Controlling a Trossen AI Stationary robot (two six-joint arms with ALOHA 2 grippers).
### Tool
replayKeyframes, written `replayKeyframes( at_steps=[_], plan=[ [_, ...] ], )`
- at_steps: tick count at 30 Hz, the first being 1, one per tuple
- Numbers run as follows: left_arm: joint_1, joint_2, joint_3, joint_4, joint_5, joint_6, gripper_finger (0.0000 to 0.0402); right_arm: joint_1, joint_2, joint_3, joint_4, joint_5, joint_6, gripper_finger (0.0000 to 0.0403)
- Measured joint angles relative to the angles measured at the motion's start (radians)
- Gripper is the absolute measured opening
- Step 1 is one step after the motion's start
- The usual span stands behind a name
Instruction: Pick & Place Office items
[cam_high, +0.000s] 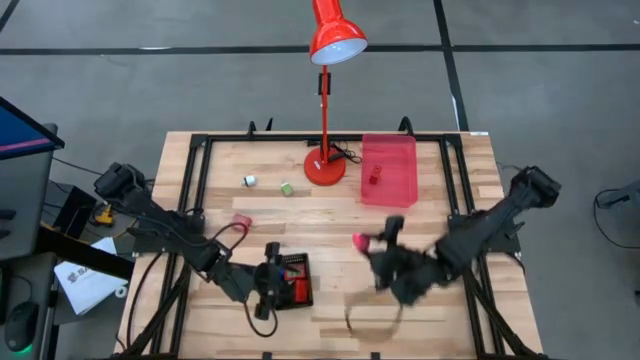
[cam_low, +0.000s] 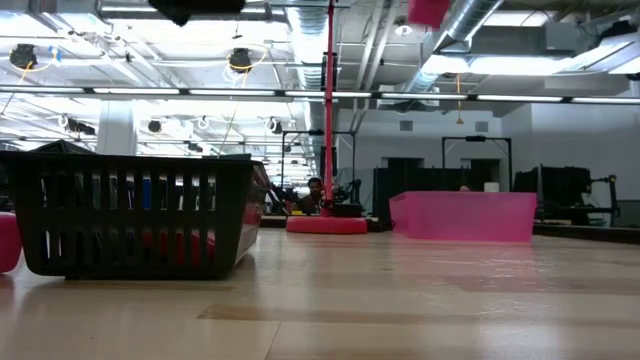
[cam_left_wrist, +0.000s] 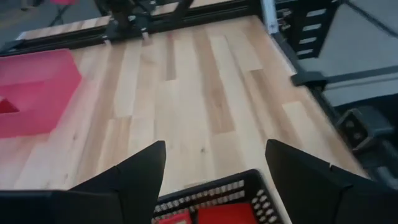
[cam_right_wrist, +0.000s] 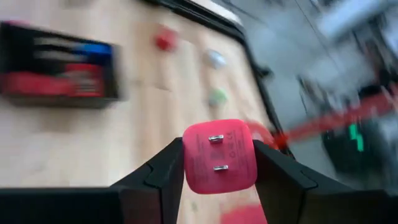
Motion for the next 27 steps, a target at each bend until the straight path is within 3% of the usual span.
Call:
replayKeyframes(
  at_steps=[6,10,19,23,27],
  plan=[
    [0.012,-0.035,-0.013,0.025,-0.061,0.064,0.0274,-0.266,-0.147,-0.110,-0.077,0.000,0.331,0.0159],
    [0.011,-0.098,-0.011,0.033,-0.083,0.120,0.0274,-0.466,-0.212,-0.191,-0.103,-0.047,0.446,0.0159],
    [-0.009,-0.182,-0.010,0.039,-0.083,0.183,0.0274,-0.900,-0.226,-0.352,0.058,-0.350,0.422,0.0159],
    [-0.030,-0.176,-0.010,0.039,-0.082,0.184,0.0274,-1.019,-0.214,-0.407,0.226,-0.462,0.383,0.0159],
    [-0.036,-0.173,-0.010,0.035,-0.083,0.184,0.0274,-1.113,-0.193,-0.434,0.259,-0.506,0.393,0.0159]
  ],
)
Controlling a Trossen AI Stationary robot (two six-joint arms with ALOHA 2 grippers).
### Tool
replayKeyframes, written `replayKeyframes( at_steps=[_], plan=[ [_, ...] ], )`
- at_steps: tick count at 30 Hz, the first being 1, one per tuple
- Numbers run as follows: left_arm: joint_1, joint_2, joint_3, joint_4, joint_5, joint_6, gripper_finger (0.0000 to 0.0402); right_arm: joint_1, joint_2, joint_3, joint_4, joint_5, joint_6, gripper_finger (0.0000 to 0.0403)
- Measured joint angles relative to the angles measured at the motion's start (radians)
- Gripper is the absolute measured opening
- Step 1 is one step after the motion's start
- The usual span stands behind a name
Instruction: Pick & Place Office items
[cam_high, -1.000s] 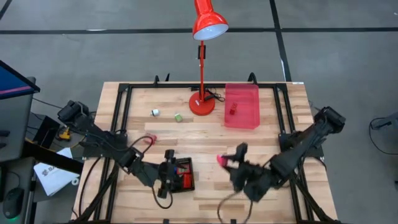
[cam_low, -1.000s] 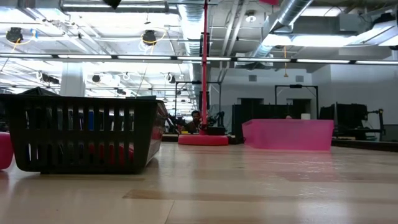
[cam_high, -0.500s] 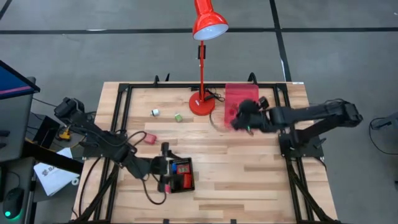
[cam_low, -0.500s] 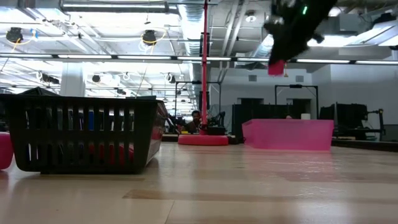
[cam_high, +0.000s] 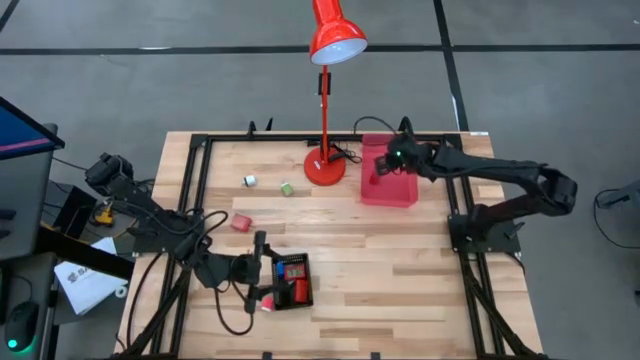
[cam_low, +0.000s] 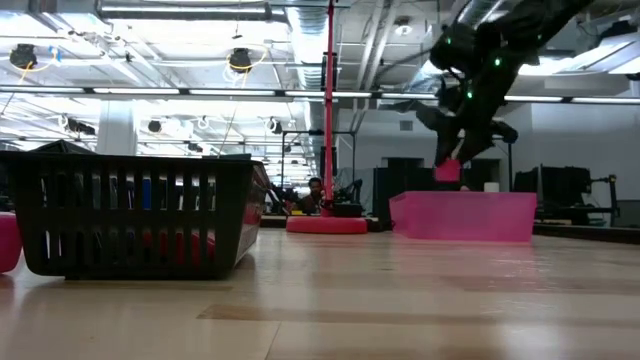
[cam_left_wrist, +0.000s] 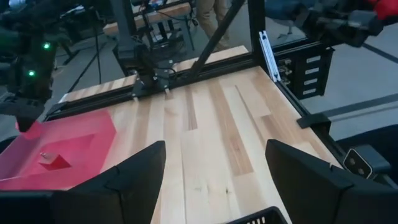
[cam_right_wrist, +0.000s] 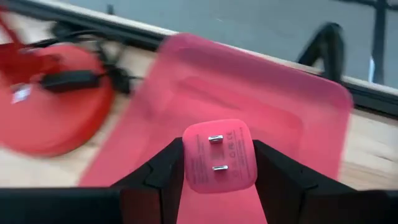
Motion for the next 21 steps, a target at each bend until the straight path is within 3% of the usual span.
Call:
replayKeyframes(
  at_steps=[7,16,21],
  plan=[
    [-0.001,0.000,0.000,-0.005,0.000,-0.003,0.0274,-0.089,0.084,-0.032,0.030,-0.055,-0.008,0.0159],
    [-0.001,0.000,0.000,-0.005,0.000,-0.027,0.0274,-0.091,0.202,-0.044,0.166,-0.101,-0.071,0.0161],
    [-0.001,0.000,0.000,-0.019,0.000,-0.049,0.0274,-0.095,0.236,-0.044,0.194,-0.102,-0.090,0.0186]
  ],
)
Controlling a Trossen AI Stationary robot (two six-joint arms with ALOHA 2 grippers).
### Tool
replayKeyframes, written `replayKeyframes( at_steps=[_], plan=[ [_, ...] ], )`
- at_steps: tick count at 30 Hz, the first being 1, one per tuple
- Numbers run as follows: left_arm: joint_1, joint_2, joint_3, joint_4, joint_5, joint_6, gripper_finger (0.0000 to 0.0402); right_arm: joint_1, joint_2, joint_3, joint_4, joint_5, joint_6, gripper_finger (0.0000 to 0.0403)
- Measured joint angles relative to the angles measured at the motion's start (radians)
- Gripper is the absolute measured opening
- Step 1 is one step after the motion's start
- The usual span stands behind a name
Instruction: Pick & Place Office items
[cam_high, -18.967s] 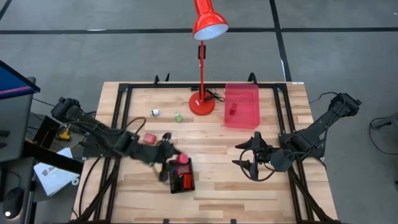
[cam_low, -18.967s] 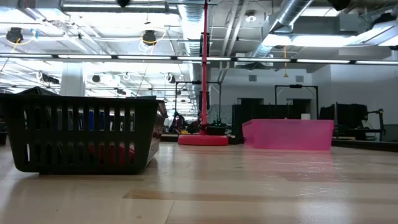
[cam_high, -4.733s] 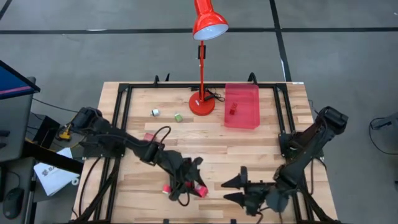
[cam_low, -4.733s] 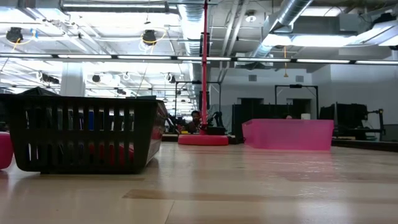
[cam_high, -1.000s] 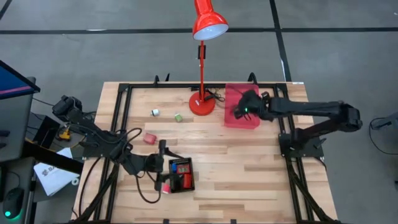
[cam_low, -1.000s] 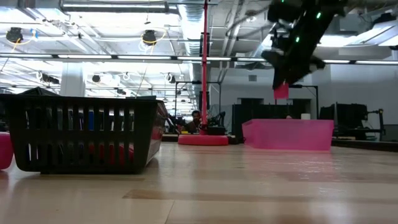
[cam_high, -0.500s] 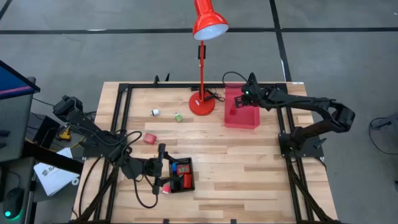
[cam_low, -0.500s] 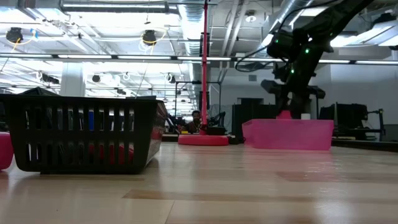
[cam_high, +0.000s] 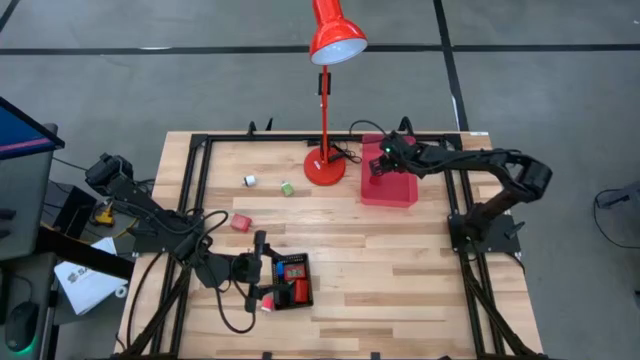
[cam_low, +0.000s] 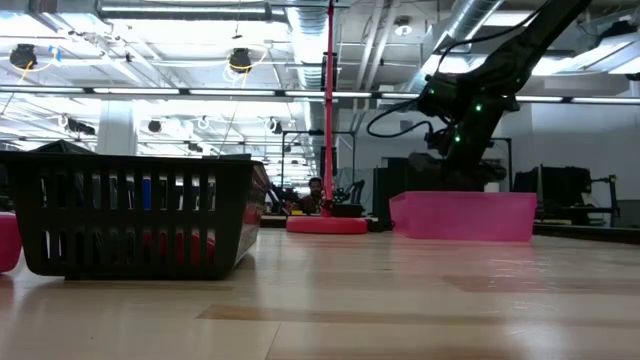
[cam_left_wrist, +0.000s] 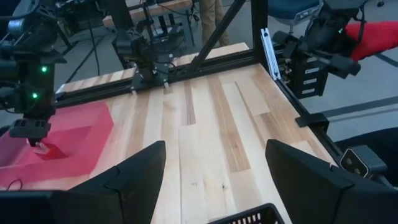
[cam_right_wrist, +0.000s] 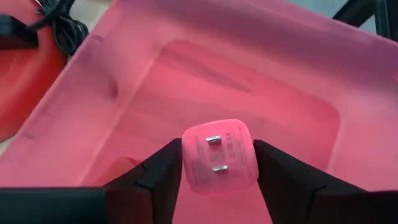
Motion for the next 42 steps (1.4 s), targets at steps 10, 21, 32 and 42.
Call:
replayKeyframes(
  at_steps=[10,21,32,42],
  plan=[
    [0.000,0.000,-0.006,-0.028,0.000,-0.038,0.0274,0.003,-0.066,0.000,0.027,0.007,-0.051,0.0233],
    [-0.028,0.002,-0.022,-0.293,0.069,-0.376,0.0274,0.216,-0.308,0.000,0.012,0.010,-0.077,0.0224],
    [-0.170,0.245,-0.030,-0.368,0.175,-0.819,0.0274,0.566,-0.517,0.000,-0.003,0.133,-0.074,0.0223],
    [-0.204,0.372,-0.015,-0.455,0.265,-1.047,0.0264,0.754,-0.576,0.000,-0.010,0.320,-0.057,0.0223]
  ],
)
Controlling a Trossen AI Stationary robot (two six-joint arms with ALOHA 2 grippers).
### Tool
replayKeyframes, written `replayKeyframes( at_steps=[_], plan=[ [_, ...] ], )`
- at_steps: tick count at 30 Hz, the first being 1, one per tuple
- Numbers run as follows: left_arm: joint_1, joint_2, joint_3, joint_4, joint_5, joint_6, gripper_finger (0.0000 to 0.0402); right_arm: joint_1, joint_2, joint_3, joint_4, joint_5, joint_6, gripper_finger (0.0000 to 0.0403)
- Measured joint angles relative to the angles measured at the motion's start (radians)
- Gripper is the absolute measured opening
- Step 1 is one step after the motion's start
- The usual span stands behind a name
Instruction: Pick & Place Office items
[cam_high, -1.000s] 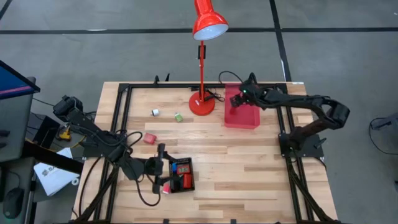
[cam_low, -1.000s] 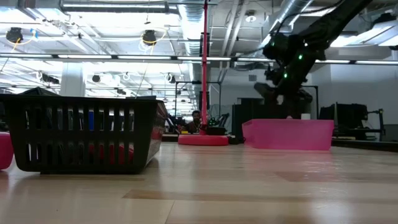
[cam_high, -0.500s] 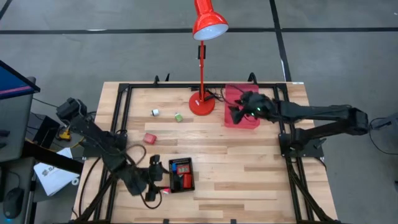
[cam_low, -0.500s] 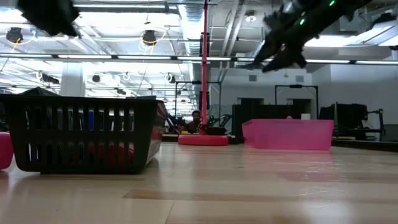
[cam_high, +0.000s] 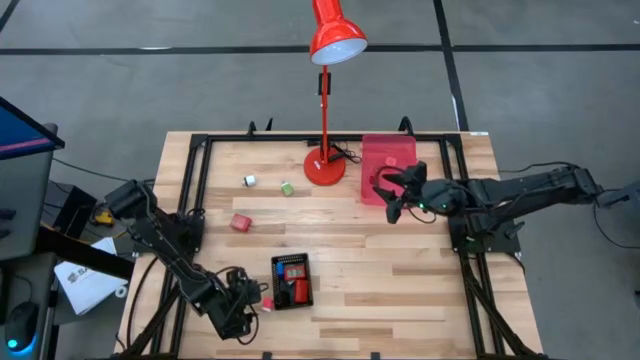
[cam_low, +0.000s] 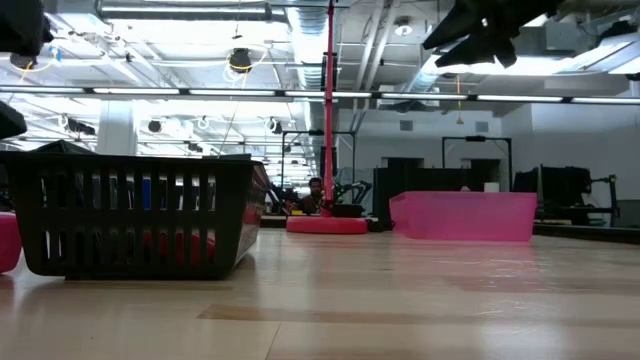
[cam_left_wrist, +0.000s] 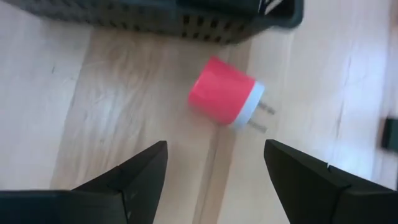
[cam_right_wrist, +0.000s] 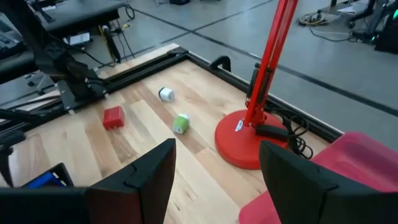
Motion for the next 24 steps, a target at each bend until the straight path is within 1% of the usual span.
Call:
replayKeyframes(
  at_steps=[5,7,10,14,17,19,24],
  plan=[
    [0.002,0.000,0.000,0.046,-0.032,-0.013,0.0263,0.009,0.004,0.000,-0.001,0.008,0.000,0.0223],
    [-0.001,0.002,0.000,0.072,-0.069,-0.040,0.0263,0.009,0.008,0.000,-0.007,0.008,0.001,0.0223],
    [0.002,0.005,0.001,0.086,-0.083,-0.088,0.0263,0.008,0.007,0.000,-0.027,0.009,0.008,0.0223],
    [0.013,0.025,0.002,0.088,-0.091,-0.122,0.0263,0.009,0.007,0.000,-0.058,0.009,0.025,0.0223],
    [0.026,0.063,0.002,0.123,-0.090,-0.139,0.0263,0.009,0.007,0.000,-0.078,0.009,0.033,0.0223],
    [0.037,0.092,0.002,0.137,-0.076,-0.146,0.0263,0.009,0.007,0.000,-0.079,0.009,0.034,0.0223],
    [0.049,0.133,0.006,0.143,-0.088,-0.181,0.0262,0.009,0.008,0.000,-0.077,0.008,0.034,0.0223]
  ],
)
